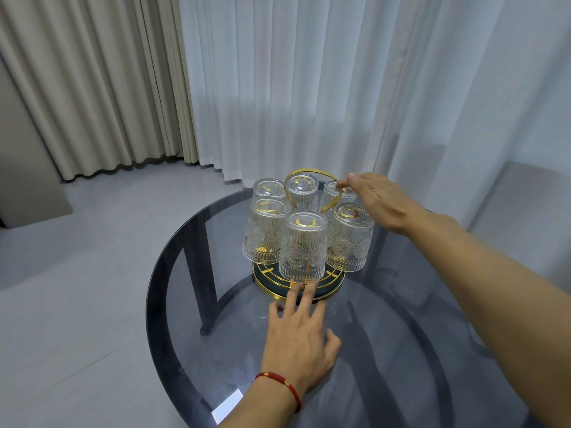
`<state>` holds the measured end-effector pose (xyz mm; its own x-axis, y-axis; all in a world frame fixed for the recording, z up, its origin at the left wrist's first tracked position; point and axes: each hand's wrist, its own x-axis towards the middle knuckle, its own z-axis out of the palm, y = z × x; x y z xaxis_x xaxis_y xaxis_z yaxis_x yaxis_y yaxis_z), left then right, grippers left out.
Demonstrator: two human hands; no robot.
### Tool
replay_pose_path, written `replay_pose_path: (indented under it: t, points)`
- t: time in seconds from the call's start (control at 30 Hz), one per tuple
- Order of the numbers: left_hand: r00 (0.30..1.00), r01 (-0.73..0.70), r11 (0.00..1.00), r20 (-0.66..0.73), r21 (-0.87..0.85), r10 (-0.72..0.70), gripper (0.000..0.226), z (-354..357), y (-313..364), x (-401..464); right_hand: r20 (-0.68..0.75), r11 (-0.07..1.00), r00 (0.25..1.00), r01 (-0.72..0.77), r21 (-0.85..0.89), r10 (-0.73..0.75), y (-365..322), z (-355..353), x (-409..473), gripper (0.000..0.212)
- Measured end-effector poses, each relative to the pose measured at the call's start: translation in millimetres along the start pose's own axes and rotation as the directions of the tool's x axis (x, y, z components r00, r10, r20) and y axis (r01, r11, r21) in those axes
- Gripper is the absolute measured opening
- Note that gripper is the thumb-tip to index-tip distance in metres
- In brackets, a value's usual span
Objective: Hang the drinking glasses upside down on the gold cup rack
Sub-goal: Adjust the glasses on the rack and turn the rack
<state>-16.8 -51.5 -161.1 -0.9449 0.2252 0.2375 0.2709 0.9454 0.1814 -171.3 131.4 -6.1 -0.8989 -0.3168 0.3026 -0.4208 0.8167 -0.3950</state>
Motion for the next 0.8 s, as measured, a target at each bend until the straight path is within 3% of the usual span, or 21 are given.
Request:
replay_pose_path:
  t: [0.17,0.33,0.5,0.6,0.8]
  points:
    - [1.000,0.005,1.000,0.029,0.004,-0.005,0.049,-0.2,0.0,0.6,-0.012,0.996,1.000,-0.022,0.086,0.023,-0.3,-2.7,8.1,0.075]
    - [1.000,0.004,1.000,0.029,-0.008,-0.003,0.049,-2.7,1.2,0.8,-0.111,0.912,0.988,-0.053,0.406,0.107,-26.4,-4.8,26.9,0.078]
    - [0.999,-0.017,1.000,-0.030,-0.014,0.017,0.045,-4.1,1.1,-0.6,0.059,0.935,0.998,0.001,0.355,-0.024,-60.4,0.0,41.2,0.078]
    - [0.998,-0.024,1.000,-0.050,-0.011,0.024,0.045,-2.8,0.6,-0.6,0.180,0.959,0.983,-0.067,0.276,0.016,-68.7,2.6,46.8,0.090]
    - [0.999,-0.016,1.000,-0.028,-0.023,0.015,0.049,-2.3,0.4,0.2,0.246,0.951,0.963,-0.176,0.255,0.112,-72.0,-0.6,54.1,0.103]
